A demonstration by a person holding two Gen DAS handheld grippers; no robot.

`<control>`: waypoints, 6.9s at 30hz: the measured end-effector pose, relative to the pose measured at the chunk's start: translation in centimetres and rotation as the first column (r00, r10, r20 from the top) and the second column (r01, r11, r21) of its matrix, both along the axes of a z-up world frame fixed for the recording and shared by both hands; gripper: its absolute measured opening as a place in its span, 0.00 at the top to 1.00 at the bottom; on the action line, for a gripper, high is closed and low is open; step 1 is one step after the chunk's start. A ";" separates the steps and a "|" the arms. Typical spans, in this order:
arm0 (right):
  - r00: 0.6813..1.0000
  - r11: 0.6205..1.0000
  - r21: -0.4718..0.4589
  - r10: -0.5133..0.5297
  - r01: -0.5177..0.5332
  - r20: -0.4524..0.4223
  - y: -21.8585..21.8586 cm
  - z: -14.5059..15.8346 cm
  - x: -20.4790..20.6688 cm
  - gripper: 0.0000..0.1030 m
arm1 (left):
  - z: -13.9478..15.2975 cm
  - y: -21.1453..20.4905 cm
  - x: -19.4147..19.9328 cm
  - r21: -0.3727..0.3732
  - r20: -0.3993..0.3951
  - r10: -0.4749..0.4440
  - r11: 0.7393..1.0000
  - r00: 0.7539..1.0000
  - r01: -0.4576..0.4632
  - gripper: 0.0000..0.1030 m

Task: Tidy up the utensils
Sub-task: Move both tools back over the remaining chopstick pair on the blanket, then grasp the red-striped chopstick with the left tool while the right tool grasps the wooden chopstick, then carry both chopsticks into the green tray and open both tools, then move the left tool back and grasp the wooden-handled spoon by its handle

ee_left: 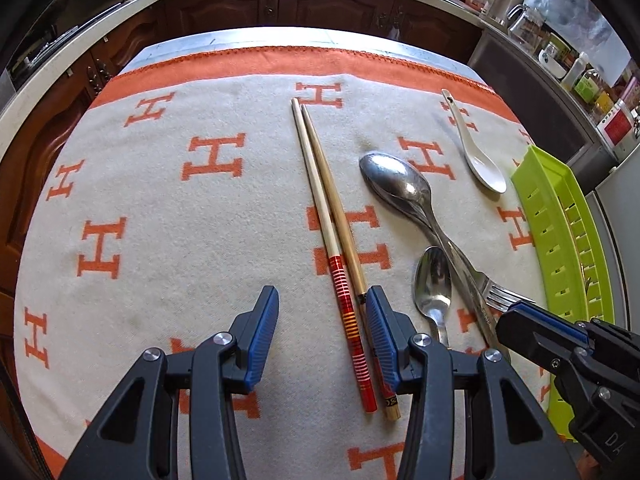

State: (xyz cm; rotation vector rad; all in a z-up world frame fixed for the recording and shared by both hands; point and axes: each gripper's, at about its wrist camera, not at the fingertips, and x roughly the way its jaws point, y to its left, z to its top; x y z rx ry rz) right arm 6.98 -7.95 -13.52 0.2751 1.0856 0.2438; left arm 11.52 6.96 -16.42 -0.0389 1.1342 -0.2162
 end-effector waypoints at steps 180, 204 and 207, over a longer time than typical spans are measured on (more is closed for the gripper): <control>0.993 0.995 0.004 -0.101 0.101 0.069 -8.4 2.8 -6.3 0.79 | 1.4 -1.7 -2.7 -0.191 -0.127 -0.067 0.981 0.990 0.042 0.65; 0.998 0.998 -0.056 -0.031 0.034 0.052 -5.9 1.8 -5.1 0.79 | -0.4 -7.5 -5.7 0.105 0.118 -0.143 0.986 0.983 0.131 0.96; 0.999 0.998 -0.067 -0.010 0.013 0.053 -5.3 1.8 -4.8 0.79 | -0.1 -6.2 -5.6 0.054 0.111 -0.116 0.992 0.987 0.111 0.96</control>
